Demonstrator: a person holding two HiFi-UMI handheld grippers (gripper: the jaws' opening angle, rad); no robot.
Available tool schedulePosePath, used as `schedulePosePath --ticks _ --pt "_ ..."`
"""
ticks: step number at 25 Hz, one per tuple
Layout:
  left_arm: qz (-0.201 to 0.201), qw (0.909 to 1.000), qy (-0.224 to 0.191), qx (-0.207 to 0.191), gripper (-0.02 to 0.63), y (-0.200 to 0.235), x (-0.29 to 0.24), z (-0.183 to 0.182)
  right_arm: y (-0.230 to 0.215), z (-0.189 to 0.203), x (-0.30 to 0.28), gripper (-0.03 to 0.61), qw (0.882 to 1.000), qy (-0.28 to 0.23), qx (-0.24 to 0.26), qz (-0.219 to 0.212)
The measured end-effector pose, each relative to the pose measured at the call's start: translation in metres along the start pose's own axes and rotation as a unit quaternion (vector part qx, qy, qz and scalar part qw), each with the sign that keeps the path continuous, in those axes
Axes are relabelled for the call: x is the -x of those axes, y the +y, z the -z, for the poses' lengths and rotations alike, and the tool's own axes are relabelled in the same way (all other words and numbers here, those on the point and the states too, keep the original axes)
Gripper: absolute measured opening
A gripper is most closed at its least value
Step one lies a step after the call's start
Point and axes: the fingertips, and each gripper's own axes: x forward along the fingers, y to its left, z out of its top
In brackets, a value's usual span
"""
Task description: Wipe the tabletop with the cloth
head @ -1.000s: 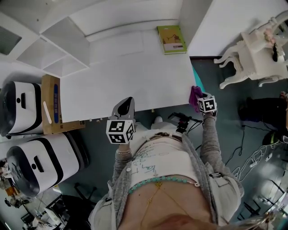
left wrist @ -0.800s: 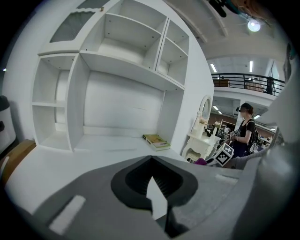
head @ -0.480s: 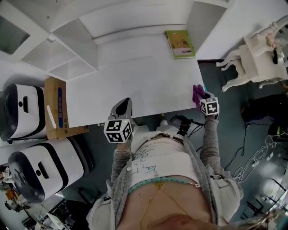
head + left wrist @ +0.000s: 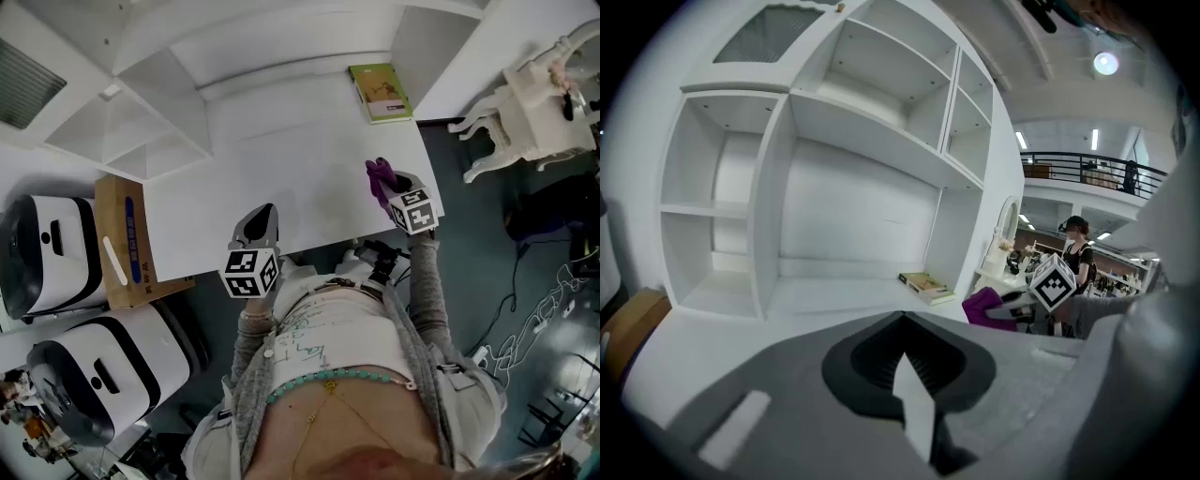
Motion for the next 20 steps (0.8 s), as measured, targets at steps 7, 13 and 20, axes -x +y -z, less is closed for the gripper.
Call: schedulePosePath --ticks 7,13,20 --pt "0.009 0.9997 -0.016 -0.013 0.000 0.011 0.000 -0.014 0.062 -0.080 0.011 0.094 0.996 -0.062 0.059 -0.018" --pt "0.012 0.9984 -0.046 -0.030 0.000 0.020 0.005 -0.040 0.121 -0.140 0.030 0.094 0.986 -0.136 0.087 -0.051" --pt "0.025 0.9948 -0.086 -0.049 0.000 0.024 0.012 -0.071 0.177 -0.187 0.050 0.092 0.972 -0.191 0.119 -0.071"
